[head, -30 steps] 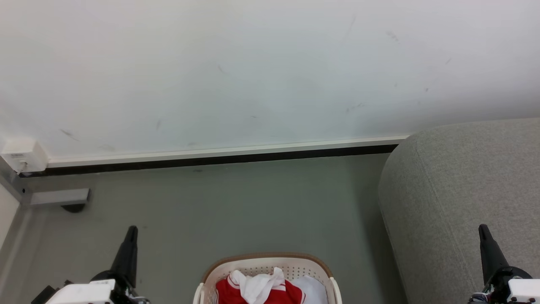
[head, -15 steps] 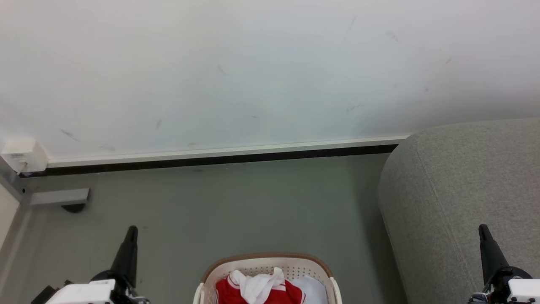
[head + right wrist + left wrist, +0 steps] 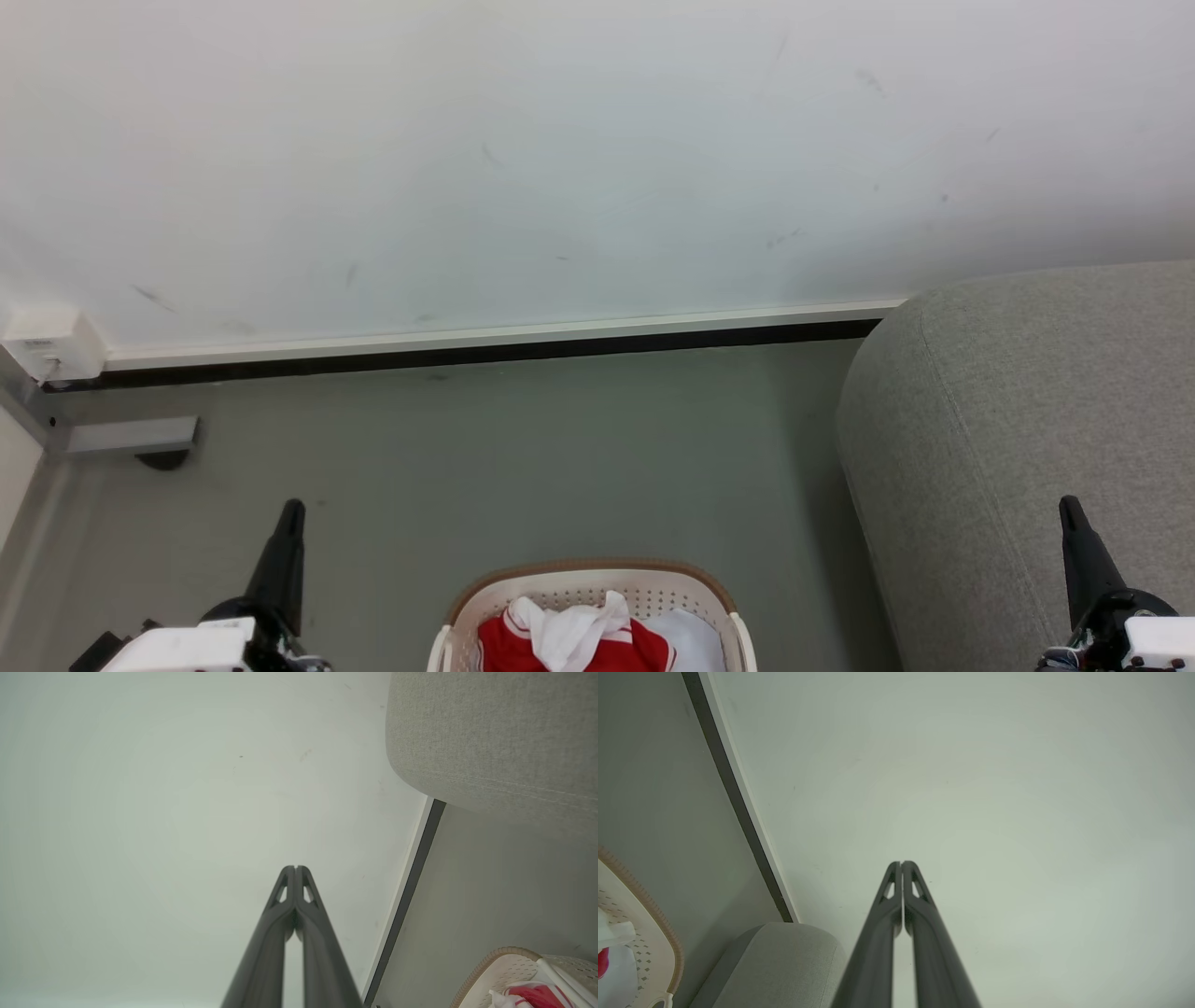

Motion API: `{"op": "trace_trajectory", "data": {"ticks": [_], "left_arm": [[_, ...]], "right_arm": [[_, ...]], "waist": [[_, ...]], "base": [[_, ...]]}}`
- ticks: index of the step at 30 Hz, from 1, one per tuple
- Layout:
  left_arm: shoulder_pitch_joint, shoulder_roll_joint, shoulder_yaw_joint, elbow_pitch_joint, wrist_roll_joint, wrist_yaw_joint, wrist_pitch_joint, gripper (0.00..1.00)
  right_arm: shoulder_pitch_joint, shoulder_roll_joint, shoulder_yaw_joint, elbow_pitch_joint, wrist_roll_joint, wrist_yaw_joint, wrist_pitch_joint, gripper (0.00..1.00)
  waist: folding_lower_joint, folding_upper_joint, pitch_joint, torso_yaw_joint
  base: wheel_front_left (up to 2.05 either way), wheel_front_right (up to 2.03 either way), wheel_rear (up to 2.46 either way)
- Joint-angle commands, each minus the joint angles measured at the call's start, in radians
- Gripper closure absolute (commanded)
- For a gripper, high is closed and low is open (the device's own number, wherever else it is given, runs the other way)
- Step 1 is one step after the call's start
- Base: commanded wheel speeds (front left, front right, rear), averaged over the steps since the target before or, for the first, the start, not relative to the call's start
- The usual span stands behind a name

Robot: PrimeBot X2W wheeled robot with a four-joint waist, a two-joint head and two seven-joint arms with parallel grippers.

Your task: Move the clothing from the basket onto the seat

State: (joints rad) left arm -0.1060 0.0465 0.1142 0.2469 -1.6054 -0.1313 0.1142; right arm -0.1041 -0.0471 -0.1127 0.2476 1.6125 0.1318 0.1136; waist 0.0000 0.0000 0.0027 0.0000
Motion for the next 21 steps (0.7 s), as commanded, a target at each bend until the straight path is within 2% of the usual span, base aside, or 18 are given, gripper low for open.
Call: {"op": "trace_trajectory", "data": {"ticks": [1,21], "left_arm": [[-0.009,0.008,0.001,-0.003,-0.014,0.0,0.003,1.0],[-0.009,0.008,0.001,-0.003,-0.014,0.0,0.003,1.0]], "right_arm": [[-0.012,-0.007,-0.004,-0.005,0.0,-0.002,0.004,1.0],[-0.012,-0.007,-0.004,-0.005,0.0,-0.002,0.004,1.0]], "waist": [[0.0,0.0,0.0,0.0],[0.0,0.0,0.0,0.0]], "base": [[0.0,0.0,0.0],[0.0,0.0,0.0]]}}
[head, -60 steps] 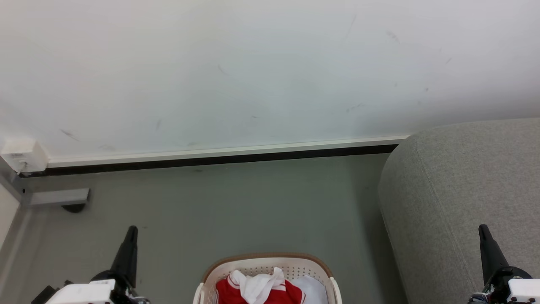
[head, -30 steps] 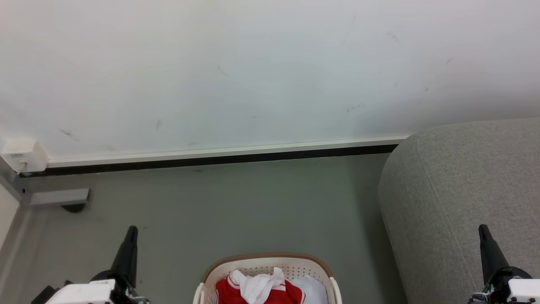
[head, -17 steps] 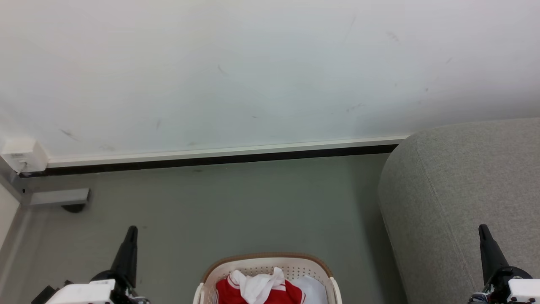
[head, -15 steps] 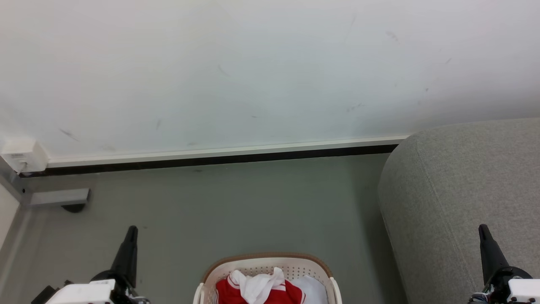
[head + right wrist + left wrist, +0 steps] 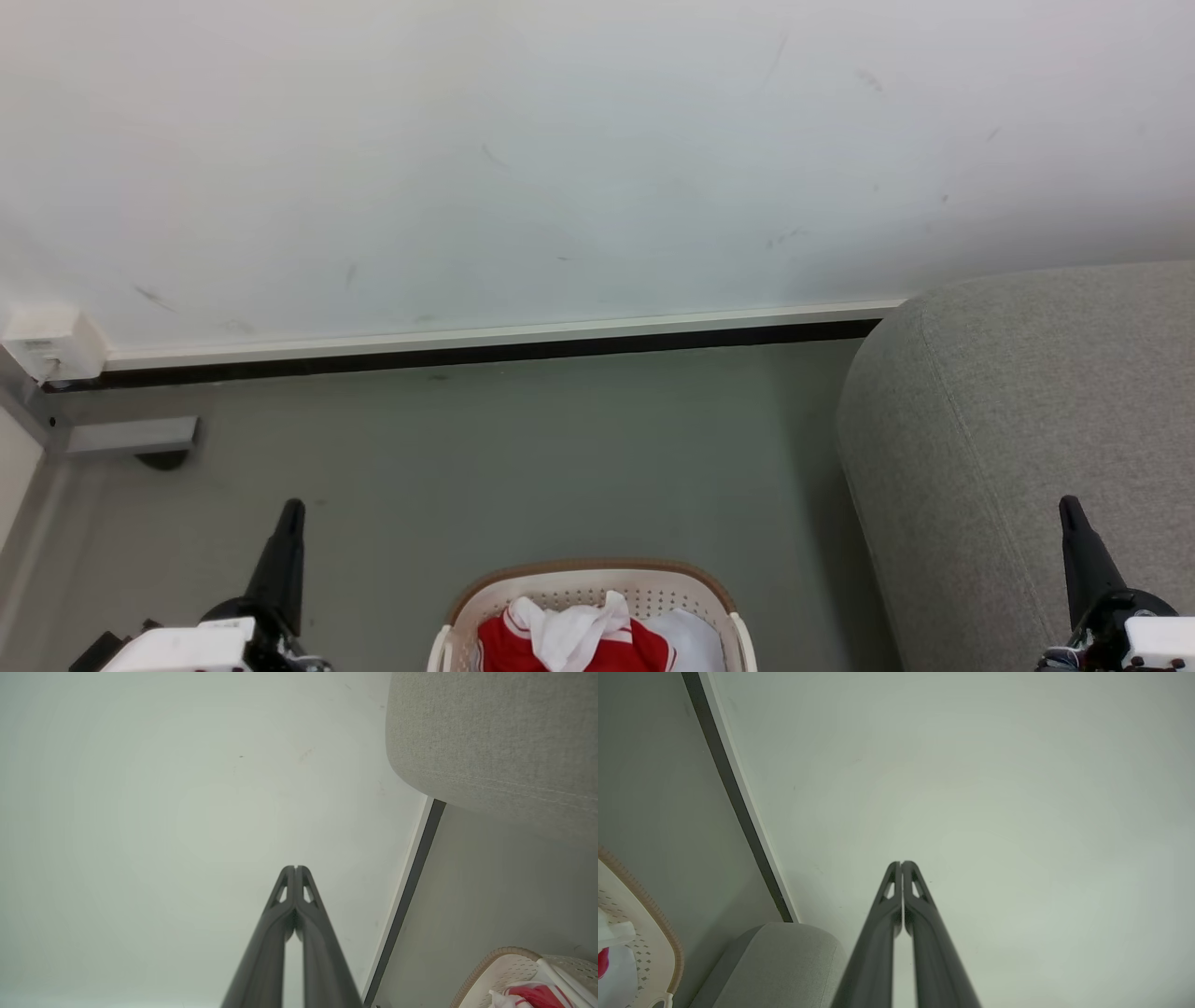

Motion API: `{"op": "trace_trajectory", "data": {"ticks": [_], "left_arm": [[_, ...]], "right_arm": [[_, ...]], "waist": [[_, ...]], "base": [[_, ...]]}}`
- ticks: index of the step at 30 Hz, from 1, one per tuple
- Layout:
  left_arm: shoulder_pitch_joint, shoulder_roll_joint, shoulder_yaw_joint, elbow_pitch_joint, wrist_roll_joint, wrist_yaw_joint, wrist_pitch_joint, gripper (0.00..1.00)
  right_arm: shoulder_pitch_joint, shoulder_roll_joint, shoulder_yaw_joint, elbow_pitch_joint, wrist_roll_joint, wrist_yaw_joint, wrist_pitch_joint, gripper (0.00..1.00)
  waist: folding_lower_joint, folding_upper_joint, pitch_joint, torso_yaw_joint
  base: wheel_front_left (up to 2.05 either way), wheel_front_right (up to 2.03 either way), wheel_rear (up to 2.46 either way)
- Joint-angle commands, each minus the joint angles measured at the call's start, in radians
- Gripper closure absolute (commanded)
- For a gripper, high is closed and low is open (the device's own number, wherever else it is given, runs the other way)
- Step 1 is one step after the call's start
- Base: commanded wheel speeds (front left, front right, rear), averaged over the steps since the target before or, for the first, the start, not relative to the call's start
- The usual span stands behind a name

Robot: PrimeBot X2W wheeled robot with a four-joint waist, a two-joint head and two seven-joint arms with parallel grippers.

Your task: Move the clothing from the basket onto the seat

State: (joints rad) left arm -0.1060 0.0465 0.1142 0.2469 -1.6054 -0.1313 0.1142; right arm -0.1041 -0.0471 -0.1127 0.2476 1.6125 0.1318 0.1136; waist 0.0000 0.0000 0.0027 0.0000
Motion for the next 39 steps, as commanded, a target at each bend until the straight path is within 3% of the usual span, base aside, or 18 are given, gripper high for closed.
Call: {"op": "trace_trajectory", "data": {"ticks": [1,39], "left_arm": [[-0.009,0.008,0.001,-0.003,-0.014,0.0,0.003,1.0],[-0.009,0.008,0.001,-0.003,-0.014,0.0,0.003,1.0]], "right_arm": [[-0.012,-0.007,-0.004,-0.005,0.0,-0.002,0.004,1.0],[-0.012,-0.007,-0.004,-0.005,0.0,-0.002,0.004,1.0]], "waist": [[0.0,0.0,0.0,0.0],[0.0,0.0,0.0,0.0]], "base": [[0.0,0.0,0.0],[0.0,0.0,0.0]]}}
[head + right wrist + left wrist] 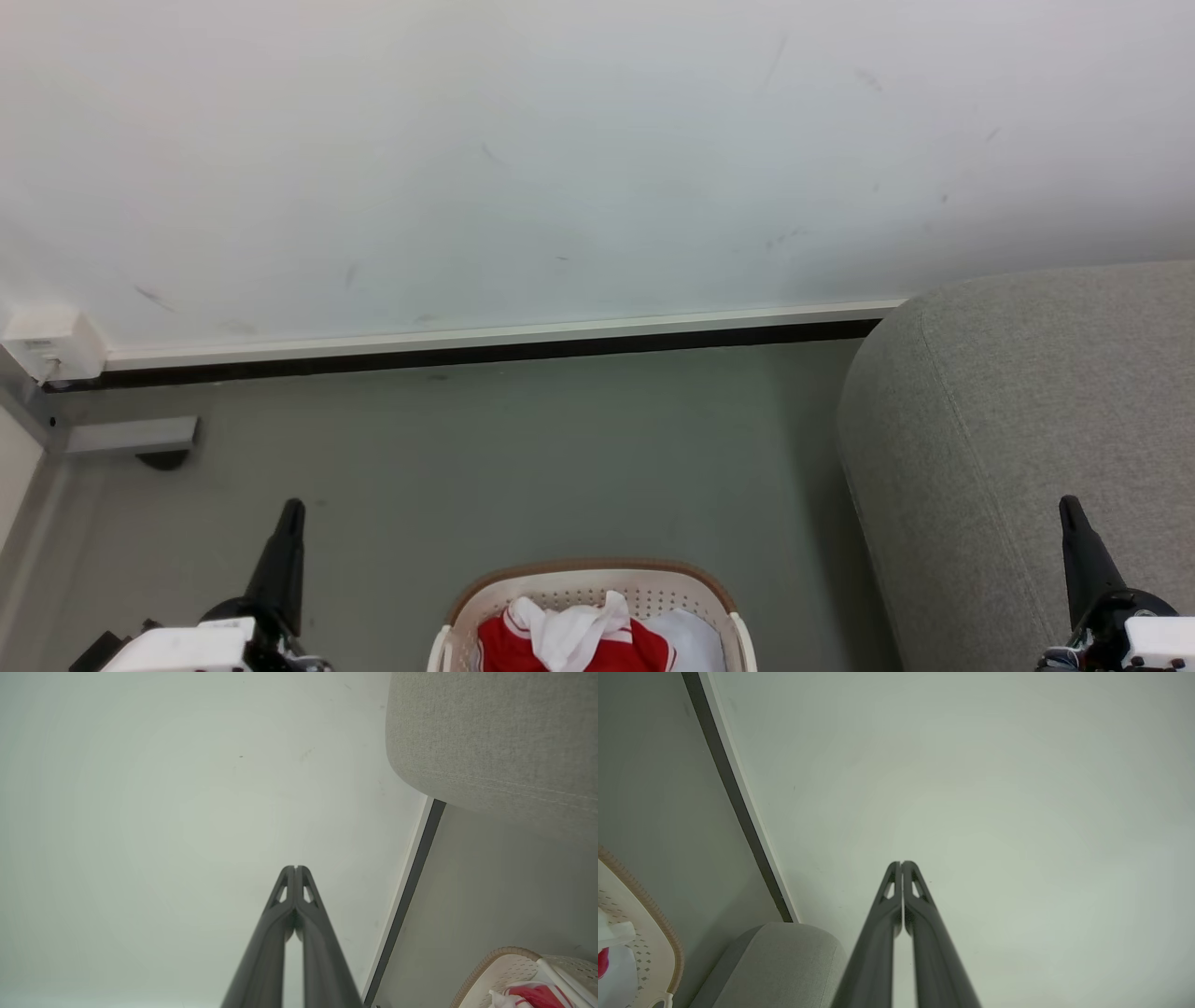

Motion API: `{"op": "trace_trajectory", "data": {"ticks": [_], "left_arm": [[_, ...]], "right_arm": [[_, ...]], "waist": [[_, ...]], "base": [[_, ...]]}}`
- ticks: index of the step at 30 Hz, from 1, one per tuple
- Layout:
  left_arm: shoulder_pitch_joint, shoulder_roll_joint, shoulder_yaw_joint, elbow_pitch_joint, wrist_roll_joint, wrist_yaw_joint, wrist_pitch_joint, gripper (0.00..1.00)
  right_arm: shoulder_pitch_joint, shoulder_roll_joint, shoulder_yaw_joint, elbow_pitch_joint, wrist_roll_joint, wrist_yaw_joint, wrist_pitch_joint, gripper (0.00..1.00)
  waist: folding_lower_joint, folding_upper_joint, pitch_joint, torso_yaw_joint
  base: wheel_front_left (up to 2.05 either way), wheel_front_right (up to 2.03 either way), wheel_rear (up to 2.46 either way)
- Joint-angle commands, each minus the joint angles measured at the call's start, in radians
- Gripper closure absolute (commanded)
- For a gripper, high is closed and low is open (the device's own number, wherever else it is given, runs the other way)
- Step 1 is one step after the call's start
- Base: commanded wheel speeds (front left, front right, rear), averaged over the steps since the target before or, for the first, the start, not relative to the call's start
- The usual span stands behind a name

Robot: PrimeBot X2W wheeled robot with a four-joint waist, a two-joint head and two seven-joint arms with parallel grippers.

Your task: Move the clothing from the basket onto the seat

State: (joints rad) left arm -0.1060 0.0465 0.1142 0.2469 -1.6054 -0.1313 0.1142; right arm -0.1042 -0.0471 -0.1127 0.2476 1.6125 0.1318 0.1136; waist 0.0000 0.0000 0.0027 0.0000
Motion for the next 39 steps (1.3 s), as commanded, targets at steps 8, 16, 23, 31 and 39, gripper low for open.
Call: {"op": "trace_trajectory", "data": {"ticks": [8,16,23,31,39], "left_arm": [[-0.009,0.008,0.001,-0.003,-0.014,0.0,0.003,1.0],[-0.009,0.008,0.001,-0.003,-0.014,0.0,0.003,1.0],[-0.009,0.008,0.001,-0.003,-0.014,0.0,0.003,1.0],[-0.009,0.008,0.001,-0.003,-0.014,0.0,0.003,1.0],[0.013,-0.005,-0.011,0.015,0.008,0.0,-0.016,0.0]], "right_arm": [[-0.012,-0.007,-0.004,-0.005,0.0,-0.002,0.004,1.0],[-0.012,-0.007,-0.004,-0.005,0.0,-0.002,0.004,1.0],[-0.012,-0.007,-0.004,-0.005,0.0,-0.002,0.004,1.0],[-0.012,-0.007,-0.004,-0.005,0.0,-0.002,0.004,1.0],[0.014,0.006,0.013,0.014,-0.01,0.0,-0.015,0.0]], "waist": [[0.0,0.0,0.0,0.0],[0.0,0.0,0.0,0.0],[0.0,0.0,0.0,0.0],[0.0,0.0,0.0,0.0],[0.0,0.0,0.0,0.0]], "base": [[0.0,0.0,0.0],[0.0,0.0,0.0],[0.0,0.0,0.0],[0.0,0.0,0.0],[0.0,0.0,0.0]]}}
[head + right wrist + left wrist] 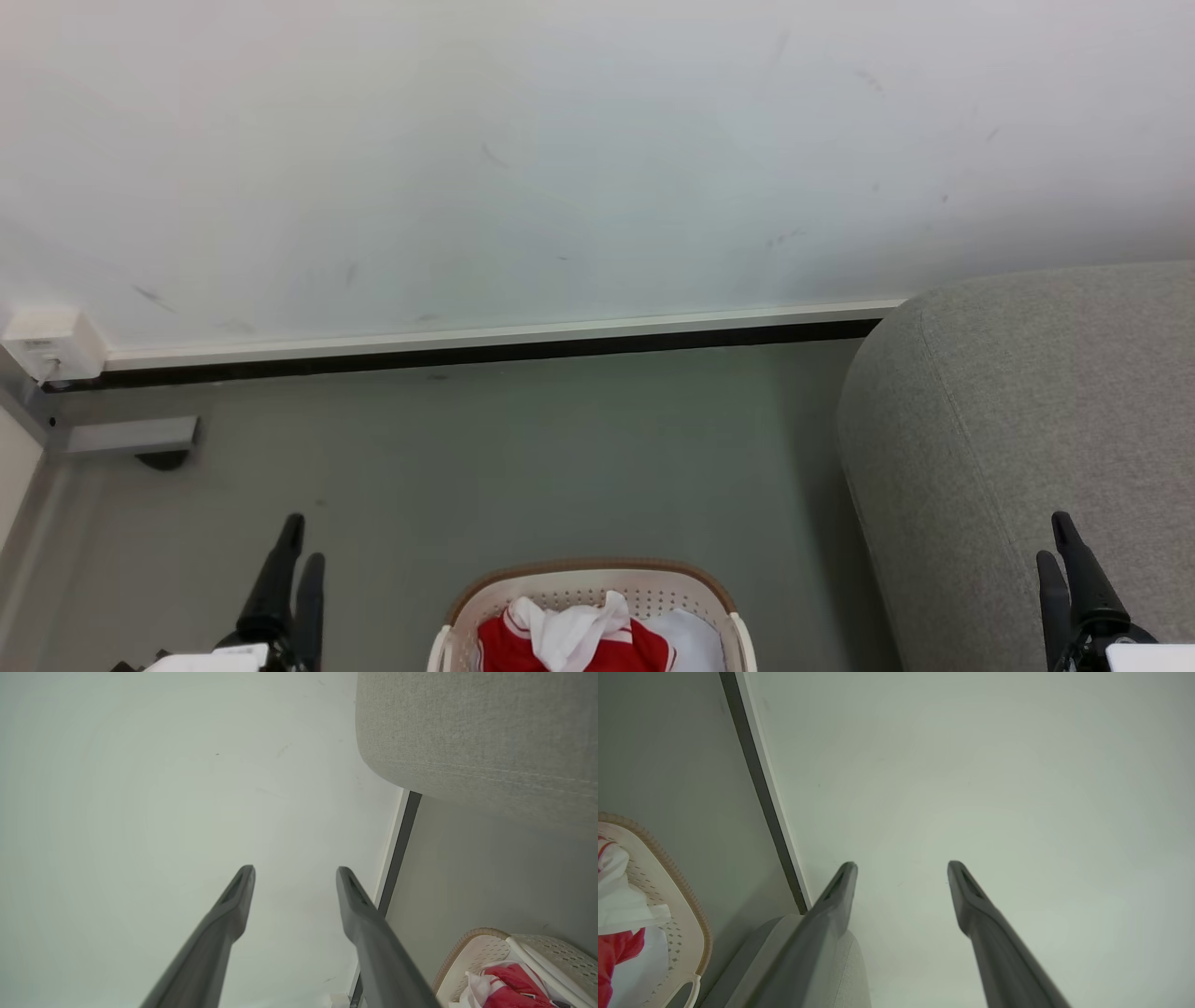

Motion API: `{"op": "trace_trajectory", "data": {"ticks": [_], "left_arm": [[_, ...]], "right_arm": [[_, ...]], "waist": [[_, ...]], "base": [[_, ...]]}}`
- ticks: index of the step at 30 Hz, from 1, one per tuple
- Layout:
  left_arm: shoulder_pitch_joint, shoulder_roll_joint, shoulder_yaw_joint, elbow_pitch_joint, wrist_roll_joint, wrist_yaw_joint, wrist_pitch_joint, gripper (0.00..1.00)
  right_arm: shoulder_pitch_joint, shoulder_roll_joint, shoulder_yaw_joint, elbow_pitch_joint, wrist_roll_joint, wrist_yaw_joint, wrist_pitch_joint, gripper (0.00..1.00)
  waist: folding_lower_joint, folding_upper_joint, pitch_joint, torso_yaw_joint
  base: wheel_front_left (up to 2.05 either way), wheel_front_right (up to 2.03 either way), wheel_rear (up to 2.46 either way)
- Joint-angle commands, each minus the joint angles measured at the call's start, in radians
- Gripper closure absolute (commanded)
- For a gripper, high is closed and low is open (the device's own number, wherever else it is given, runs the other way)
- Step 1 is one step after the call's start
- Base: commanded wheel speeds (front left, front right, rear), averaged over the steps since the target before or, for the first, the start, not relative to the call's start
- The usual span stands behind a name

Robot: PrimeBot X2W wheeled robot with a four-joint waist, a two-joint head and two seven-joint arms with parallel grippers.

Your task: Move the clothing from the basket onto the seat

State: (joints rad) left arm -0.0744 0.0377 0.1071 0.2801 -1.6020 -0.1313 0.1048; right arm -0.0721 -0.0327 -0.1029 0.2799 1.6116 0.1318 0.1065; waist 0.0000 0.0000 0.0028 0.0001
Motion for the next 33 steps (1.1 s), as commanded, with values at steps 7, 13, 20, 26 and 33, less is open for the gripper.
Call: {"op": "trace_trajectory", "data": {"ticks": [7,13,20,26,33], "left_arm": [[-0.018,0.005,-0.02,-0.024,0.033,0.002,-0.042,0.0],[-0.02,0.006,-0.03,-0.031,0.083,0.005,-0.07,0.0],[-0.018,0.007,-0.039,-0.043,0.193,0.015,-0.1,0.0],[-0.017,0.008,-0.041,-0.058,0.317,0.027,-0.124,0.0],[-0.01,0.009,-0.047,-0.074,0.457,0.038,-0.151,0.0]], "right_arm": [[-0.019,-0.01,0.025,-0.022,-0.085,0.0,-0.044,0.0],[-0.02,-0.011,0.044,-0.036,-0.189,0.0,-0.071,0.0],[-0.024,-0.018,0.07,-0.06,-0.333,0.0,-0.102,0.0],[-0.03,-0.034,0.095,-0.078,-0.469,0.0,-0.126,0.0],[-0.038,-0.05,0.126,-0.086,-0.631,-0.001,-0.153,0.0]], "waist": [[0.0,0.0,0.001,0.001],[0.0,0.0,0.002,0.002],[0.0,0.0,0.003,0.002],[0.0,0.0,0.005,0.003],[0.0,0.0,0.004,0.006]], "base": [[0.0,0.0,0.0],[0.0,0.0,0.0],[0.0,0.0,0.0],[0.0,0.0,0.0],[0.0,0.0,0.0]]}}
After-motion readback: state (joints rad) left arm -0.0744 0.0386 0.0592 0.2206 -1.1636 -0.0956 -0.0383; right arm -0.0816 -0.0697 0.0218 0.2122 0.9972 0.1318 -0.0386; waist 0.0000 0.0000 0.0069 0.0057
